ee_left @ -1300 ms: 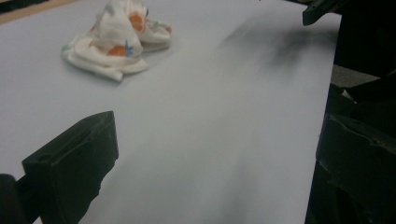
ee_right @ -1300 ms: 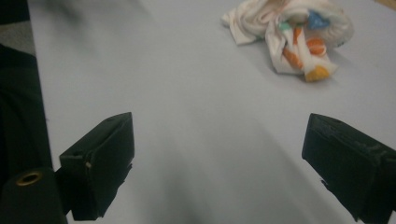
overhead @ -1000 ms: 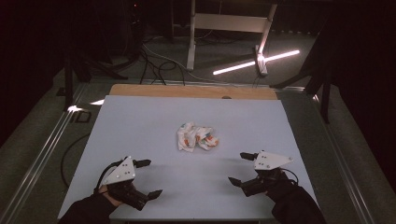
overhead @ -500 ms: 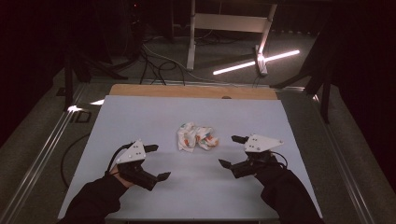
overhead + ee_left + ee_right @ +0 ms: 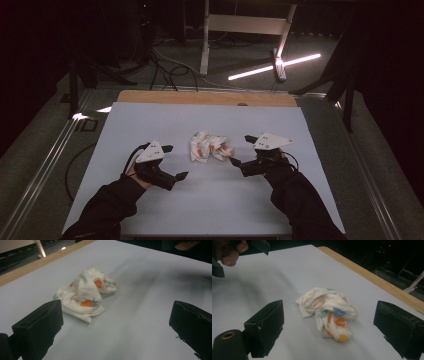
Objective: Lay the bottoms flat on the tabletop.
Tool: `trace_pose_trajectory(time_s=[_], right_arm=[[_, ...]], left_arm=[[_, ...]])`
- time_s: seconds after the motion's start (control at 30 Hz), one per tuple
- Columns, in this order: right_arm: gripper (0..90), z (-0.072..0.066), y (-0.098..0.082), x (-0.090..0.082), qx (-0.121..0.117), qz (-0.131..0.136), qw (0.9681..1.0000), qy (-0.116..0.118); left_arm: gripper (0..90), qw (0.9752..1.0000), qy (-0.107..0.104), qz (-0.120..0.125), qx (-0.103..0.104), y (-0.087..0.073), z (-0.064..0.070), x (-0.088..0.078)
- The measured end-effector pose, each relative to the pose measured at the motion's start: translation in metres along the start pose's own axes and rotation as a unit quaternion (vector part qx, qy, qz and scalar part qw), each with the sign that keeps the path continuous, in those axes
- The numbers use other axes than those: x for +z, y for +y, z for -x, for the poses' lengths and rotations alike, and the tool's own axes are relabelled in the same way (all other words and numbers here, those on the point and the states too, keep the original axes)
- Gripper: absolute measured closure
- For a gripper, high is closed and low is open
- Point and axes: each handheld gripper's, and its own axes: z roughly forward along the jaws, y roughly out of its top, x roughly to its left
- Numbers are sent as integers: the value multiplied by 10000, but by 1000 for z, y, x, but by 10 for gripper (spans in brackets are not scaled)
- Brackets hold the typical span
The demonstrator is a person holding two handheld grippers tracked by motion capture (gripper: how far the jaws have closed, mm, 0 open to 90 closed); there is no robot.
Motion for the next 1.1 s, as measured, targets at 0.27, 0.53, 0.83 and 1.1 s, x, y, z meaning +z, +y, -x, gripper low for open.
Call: trace_pose_trajectory(time_s=[0.27, 0.53, 0.83, 1.1], right_arm=[[101, 6, -3, 21, 102, -140, 9997, -162], [136, 9, -9, 38, 349, -274, 9987, -237], [196, 4, -27, 56, 538, -565, 9964, -318], [314, -4, -32, 75, 514, -821, 9946, -372]], left_arm=[[0, 9998, 103, -156, -21, 3, -6, 23], [0, 9990, 101, -432, 26, 5, -2, 48], [0, 9979, 145, -622, -61, 1, -5, 73], [127, 9959, 342, -832, -37, -2, -3, 95]])
